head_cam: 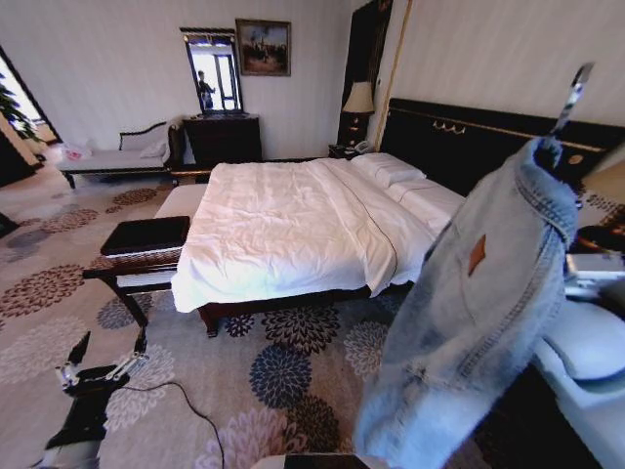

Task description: Pick up the clothes from the bed and hang them on the clothes hanger.

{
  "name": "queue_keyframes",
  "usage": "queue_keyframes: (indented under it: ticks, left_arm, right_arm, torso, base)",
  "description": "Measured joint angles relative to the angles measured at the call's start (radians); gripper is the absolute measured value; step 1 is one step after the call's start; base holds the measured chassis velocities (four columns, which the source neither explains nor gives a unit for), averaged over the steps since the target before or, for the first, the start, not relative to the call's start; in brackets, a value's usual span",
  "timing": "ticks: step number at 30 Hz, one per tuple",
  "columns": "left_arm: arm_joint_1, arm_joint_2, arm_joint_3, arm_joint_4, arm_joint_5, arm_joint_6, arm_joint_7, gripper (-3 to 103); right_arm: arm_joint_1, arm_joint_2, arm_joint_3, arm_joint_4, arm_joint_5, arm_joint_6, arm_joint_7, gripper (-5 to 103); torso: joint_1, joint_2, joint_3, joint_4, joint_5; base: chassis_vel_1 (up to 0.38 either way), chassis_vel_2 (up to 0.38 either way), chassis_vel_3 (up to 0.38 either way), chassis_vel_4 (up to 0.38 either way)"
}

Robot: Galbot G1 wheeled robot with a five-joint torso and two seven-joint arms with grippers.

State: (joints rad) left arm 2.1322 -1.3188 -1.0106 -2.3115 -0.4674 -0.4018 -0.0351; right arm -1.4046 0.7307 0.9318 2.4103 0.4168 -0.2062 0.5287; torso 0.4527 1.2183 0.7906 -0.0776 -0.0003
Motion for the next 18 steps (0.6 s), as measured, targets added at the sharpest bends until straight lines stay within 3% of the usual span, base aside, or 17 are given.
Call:
queue_keyframes:
  ticks: [6, 18]
  left_arm:
    - [0.000, 0.000, 0.000, 0.000, 0.000, 0.000, 0.000, 100]
    - [0.000, 0.000, 0.000, 0.000, 0.000, 0.000, 0.000, 100]
  right_arm:
    - [-0.097, 0.129, 0.086, 0.031, -0.095, 0.048, -0.046, 19]
    - [-0.214, 0.205, 0.255, 0.092, -0.141, 0.095, -0.104, 19]
  torso:
    - [0.000, 0.000, 0.000, -0.0006, 0.0003]
    - [-0.001, 0.001, -0.001, -0.0003, 0.0002]
  base:
    - [-0.075, 0.007, -0.016, -0.080]
    - [-0.069, -0.086, -0.075, -0.073]
